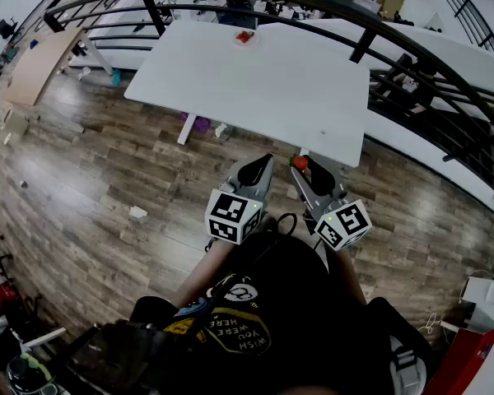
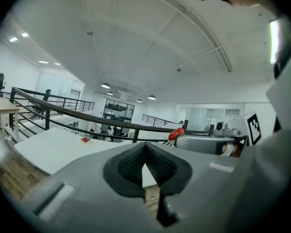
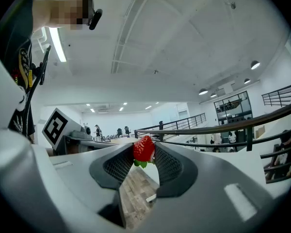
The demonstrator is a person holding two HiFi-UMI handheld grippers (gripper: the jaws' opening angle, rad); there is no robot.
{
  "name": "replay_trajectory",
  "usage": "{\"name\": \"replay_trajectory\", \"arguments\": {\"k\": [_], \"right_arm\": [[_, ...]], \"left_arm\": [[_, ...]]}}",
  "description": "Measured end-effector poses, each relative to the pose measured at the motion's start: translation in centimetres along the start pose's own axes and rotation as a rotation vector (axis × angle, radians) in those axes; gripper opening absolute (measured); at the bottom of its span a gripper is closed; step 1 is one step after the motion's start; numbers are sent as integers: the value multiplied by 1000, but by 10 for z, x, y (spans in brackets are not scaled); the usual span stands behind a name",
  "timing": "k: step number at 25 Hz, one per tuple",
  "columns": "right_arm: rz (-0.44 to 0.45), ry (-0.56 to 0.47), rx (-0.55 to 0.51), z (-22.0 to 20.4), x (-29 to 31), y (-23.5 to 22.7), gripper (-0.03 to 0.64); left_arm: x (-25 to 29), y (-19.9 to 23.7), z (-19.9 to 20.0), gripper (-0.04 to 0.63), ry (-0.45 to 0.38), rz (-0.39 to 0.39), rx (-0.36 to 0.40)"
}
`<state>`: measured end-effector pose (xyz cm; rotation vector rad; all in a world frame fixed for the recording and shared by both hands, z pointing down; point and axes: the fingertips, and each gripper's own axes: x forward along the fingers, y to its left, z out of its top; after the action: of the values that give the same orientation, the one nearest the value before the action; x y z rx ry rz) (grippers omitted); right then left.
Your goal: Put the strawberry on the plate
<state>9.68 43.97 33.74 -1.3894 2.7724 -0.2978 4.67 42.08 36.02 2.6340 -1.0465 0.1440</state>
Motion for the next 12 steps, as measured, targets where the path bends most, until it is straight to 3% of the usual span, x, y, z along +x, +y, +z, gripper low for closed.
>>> {"name": "replay_trajectory", "arguments": {"k": [12], "right_arm": [[36, -4, 8, -1, -16, -16, 135]], "left_arm": [[25, -19, -8, 0, 22, -9, -6]]}}
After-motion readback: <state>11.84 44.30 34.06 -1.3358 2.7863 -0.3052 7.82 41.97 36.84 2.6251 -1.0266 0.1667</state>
